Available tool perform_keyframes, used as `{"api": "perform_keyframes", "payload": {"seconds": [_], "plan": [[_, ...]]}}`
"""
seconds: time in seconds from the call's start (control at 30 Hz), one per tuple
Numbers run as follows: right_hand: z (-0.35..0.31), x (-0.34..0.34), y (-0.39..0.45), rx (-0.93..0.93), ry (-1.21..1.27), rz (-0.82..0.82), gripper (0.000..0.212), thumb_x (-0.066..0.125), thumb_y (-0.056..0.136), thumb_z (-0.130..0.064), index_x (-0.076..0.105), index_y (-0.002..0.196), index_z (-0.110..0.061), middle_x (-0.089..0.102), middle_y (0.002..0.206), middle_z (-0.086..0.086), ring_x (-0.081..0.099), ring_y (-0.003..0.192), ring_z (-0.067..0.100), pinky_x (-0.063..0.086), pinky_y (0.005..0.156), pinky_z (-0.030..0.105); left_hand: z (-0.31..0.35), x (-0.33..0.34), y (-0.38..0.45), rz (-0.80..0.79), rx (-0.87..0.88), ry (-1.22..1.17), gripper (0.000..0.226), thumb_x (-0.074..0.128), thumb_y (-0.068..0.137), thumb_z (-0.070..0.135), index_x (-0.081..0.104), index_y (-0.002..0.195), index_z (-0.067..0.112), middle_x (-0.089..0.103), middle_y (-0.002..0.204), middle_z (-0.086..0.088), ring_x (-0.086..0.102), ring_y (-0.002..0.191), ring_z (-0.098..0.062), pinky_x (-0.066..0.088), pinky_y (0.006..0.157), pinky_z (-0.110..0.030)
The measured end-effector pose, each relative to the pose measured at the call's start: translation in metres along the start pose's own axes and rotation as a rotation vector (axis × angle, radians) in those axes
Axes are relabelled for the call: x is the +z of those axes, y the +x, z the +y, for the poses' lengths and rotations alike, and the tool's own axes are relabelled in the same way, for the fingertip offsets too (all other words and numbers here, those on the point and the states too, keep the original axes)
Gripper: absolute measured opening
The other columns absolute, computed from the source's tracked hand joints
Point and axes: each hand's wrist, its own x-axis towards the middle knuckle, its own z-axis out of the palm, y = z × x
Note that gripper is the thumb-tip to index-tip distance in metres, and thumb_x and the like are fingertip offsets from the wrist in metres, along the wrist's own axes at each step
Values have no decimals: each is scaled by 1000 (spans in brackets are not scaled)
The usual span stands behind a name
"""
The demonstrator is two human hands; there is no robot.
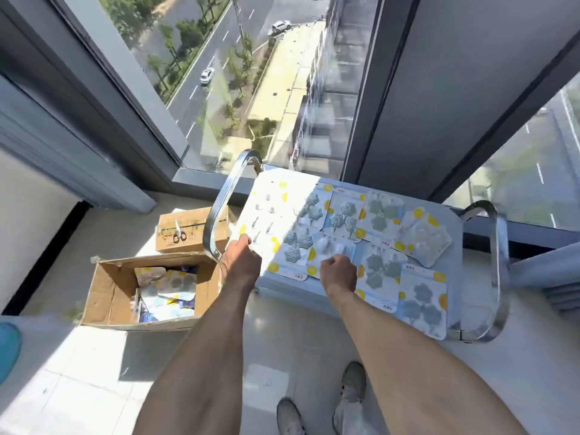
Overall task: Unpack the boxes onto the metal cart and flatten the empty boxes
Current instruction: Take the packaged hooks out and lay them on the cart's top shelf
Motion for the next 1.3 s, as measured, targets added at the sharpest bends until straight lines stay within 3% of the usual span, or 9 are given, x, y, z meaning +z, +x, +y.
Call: {"api": "perform_keyframes", "payload": {"seconds": [0.1,0.23,0.33,0.53,0.77,1.0,1.13,1.3], "plan": [[-12,24,-36,16,-17,-57,25,46,94,-18,68,95,-5,69,104,19,64,99,35,43,68,28,-33,-28,-8,-58,5,34,37,47,82,6,55,116,18,60,109,-14,57,100,-34,40,76,-33],[-35,58,-90,44,-95,-168,22,50,91,-16,67,102,-8,67,115,16,63,107,32,44,73,27,-83,-62,-17,-134,49,125,26,49,86,13,53,111,15,60,109,-14,57,105,-34,44,83,-38],[-64,88,-112,-15,-134,-244,28,53,89,-17,64,114,-8,64,121,14,61,112,29,45,78,26,-117,-88,-5,-126,-39,120,27,48,88,18,54,115,16,58,118,-14,55,112,-35,43,89,-40],[-109,158,-138,-118,-215,-301,25,52,89,-12,69,108,-7,69,112,14,64,107,29,51,83,28,-183,-114,19,-114,-148,118,39,47,88,14,53,126,14,59,121,-17,56,113,-36,46,89,-40],[-143,254,-126,-122,-309,-408,33,51,90,-18,62,119,-6,65,122,13,62,112,30,52,91,33,-245,-105,75,-189,-235,163,32,46,90,15,52,122,15,55,125,-14,54,115,-32,45,89,-40],[-188,378,-78,-147,-404,-486,28,50,88,-15,66,109,-6,68,114,15,63,109,33,50,87,31,-300,-69,172,-244,-292,167,30,48,88,16,54,118,15,53,123,-13,53,115,-31,44,90,-39],[-197,449,-52,-169,-482,-520,34,51,85,-27,68,109,-9,68,112,13,62,108,32,51,90,32,-343,-42,219,-285,-354,125,33,49,88,15,53,120,15,53,126,-12,54,115,-31,44,89,-38],[-183,521,-26,-104,-514,-540,24,59,87,-22,71,105,-12,71,103,7,66,96,25,47,72,24,-402,4,253,-346,-398,156,44,46,90,15,49,134,18,50,131,-10,54,117,-29,44,90,-36]]}}
